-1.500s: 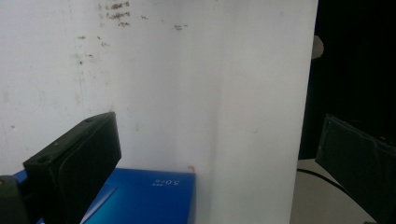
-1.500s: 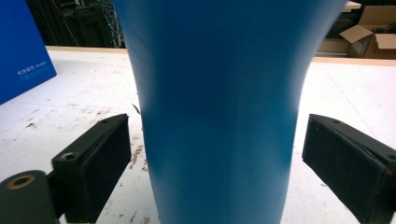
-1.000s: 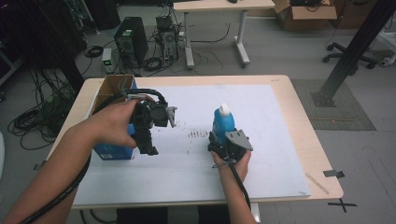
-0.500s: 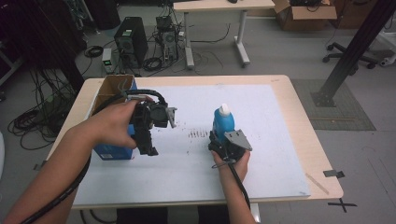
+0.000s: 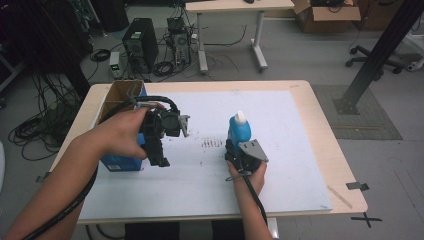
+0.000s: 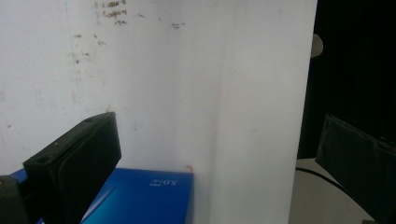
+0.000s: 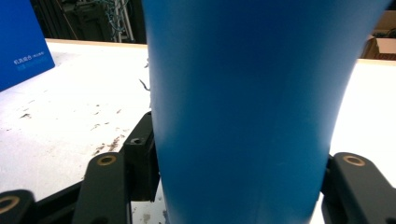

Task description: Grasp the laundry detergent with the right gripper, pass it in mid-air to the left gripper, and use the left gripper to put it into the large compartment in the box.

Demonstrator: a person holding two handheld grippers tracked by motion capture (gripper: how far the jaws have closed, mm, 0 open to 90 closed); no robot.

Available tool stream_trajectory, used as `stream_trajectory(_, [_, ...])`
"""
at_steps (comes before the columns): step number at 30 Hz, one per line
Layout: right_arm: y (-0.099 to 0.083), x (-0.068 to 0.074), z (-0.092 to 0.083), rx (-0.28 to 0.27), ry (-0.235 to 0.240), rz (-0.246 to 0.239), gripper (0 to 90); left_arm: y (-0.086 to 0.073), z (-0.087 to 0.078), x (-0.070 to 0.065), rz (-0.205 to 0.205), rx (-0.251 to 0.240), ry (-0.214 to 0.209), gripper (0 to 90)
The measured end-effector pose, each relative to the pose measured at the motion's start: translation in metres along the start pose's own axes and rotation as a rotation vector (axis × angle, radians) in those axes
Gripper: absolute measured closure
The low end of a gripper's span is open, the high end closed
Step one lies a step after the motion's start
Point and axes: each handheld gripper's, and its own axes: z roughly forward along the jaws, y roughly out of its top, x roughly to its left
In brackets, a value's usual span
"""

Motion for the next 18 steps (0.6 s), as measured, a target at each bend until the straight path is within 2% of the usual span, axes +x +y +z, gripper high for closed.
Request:
stream_trajectory(5, [0.000,0.001,0.000,-0.001,-0.003,-0.015,41.9,0.001,0.001,0.001,0.001,0.002,-0.001,0.2])
stream_trajectory(9, [0.002,0.000,0.001,0.012,0.000,-0.009,43.7,0.002,0.002,0.000,0.005,0.002,-0.005,0.2])
stream_trajectory(14, [0.002,-0.003,0.000,0.005,0.022,-0.015,45.4,0.002,0.003,0.000,0.003,0.004,-0.005,0.2])
stream_trajectory(18, [0.011,-0.007,-0.005,-0.015,0.033,-0.022,45.7,0.002,0.001,0.000,0.002,0.004,-0.001,0.2])
